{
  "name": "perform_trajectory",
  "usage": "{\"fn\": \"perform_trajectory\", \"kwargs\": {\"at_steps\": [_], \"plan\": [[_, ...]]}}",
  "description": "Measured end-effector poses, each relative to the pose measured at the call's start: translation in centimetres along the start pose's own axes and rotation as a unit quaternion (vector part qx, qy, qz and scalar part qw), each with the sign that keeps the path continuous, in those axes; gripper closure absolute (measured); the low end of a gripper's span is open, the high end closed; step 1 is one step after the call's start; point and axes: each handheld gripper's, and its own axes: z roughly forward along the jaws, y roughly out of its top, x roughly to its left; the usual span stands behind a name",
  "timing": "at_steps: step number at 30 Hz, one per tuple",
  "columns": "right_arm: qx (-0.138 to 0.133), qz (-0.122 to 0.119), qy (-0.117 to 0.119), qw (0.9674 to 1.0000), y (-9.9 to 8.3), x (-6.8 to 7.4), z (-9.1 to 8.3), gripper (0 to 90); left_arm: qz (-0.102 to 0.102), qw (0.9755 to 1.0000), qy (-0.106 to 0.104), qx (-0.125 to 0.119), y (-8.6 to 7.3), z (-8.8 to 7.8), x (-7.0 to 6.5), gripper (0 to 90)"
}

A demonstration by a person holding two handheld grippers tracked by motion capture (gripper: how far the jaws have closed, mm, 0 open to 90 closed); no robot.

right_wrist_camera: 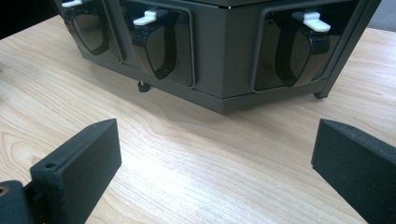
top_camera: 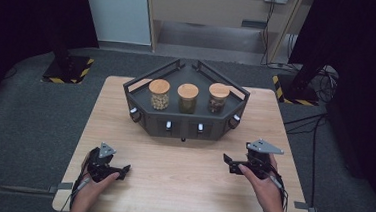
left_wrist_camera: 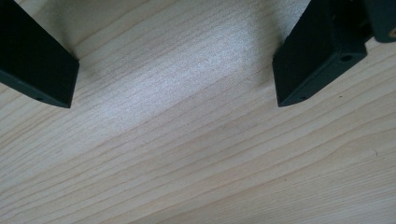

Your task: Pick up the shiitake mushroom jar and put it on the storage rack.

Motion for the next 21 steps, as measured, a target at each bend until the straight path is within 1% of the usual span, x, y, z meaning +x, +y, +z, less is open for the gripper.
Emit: {"fn": "perform_trajectory", "kwargs": {"at_steps": [6,11,21], "plan": [[-0.001,-0.002,0.001,1.0000,-0.4,0.2,-0.3,1.5,0.000,1.0000,0.000,0.000,0.0,0.0,0.0,0.0],[-0.003,0.004,0.003,1.0000,-0.8,0.2,-0.6,1.5,0.000,1.0000,0.000,0.000,0.0,0.0,0.0,0.0],[-0.002,0.004,0.005,1.0000,-1.7,0.5,-1.1,1.6,0.000,1.0000,0.000,0.000,0.0,0.0,0.0,0.0]]}}
